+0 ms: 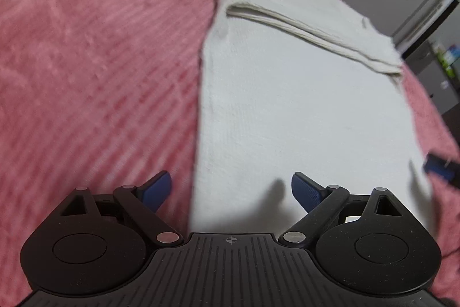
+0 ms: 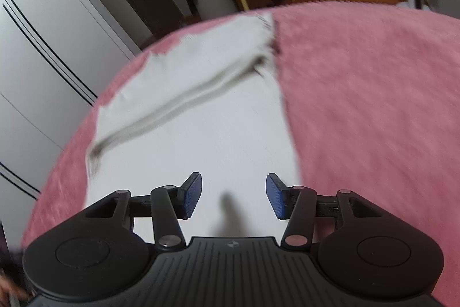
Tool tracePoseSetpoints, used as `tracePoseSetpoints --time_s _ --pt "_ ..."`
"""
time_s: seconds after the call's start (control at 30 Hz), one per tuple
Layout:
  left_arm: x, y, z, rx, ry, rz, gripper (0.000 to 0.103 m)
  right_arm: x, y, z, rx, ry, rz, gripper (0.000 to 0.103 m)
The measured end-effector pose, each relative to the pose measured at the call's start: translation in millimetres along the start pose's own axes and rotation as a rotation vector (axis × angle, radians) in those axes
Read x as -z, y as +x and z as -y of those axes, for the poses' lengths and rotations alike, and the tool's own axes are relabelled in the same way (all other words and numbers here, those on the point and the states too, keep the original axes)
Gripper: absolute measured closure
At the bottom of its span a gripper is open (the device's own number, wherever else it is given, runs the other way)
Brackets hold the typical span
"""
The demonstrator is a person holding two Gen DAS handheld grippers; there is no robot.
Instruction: Fold small clothes
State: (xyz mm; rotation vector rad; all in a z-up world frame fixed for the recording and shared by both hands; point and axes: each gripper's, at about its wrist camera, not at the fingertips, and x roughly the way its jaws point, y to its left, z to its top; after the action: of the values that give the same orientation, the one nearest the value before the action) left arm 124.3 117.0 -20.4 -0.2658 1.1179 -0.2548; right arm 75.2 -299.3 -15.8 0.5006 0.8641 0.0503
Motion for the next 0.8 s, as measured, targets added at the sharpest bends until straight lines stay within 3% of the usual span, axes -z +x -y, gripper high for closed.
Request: tracePoseSetpoints --time_s 0.2,0.33,0.43,0.6,0.7,0.73,0.8 --pt "11.7 -5.7 4.2 -0.001 0.031 -0.021 0.029 24.3 -33.3 31.8 0.034 0.047 -0.021 0.054" --pt "14.7 -9.8 2.1 0.046 0.02 -0.065 0.043 33.8 -33.0 42.0 -0.003 0.077 -0.073 0.055" --pt "17.8 -10.5 -6.3 0.102 0.036 -0.096 0.044 38.8 -37.3 40.4 -0.048 0.064 -0.106 0.057" --pt "20.9 -8.3 -11.2 0.162 0.04 -0.137 0.046 48.3 -39.3 43.9 -0.048 0.031 -0.163 0.07" --pt "18.2 -6.5 -8.8 0.156 0.061 -0.157 0.071 48.8 -37.4 45.4 -0.067 0.05 -0.174 0.09" --pt "16.5 -6.5 -9.9 0.176 0.052 -0.171 0.089 48.1 -35.6 45.9 -0.079 0.065 -0.179 0.096" --pt "11.7 -7.2 -11.5 0.22 0.014 -0.193 0.092 46.0 -33.0 43.5 -0.114 0.08 -0.189 0.096"
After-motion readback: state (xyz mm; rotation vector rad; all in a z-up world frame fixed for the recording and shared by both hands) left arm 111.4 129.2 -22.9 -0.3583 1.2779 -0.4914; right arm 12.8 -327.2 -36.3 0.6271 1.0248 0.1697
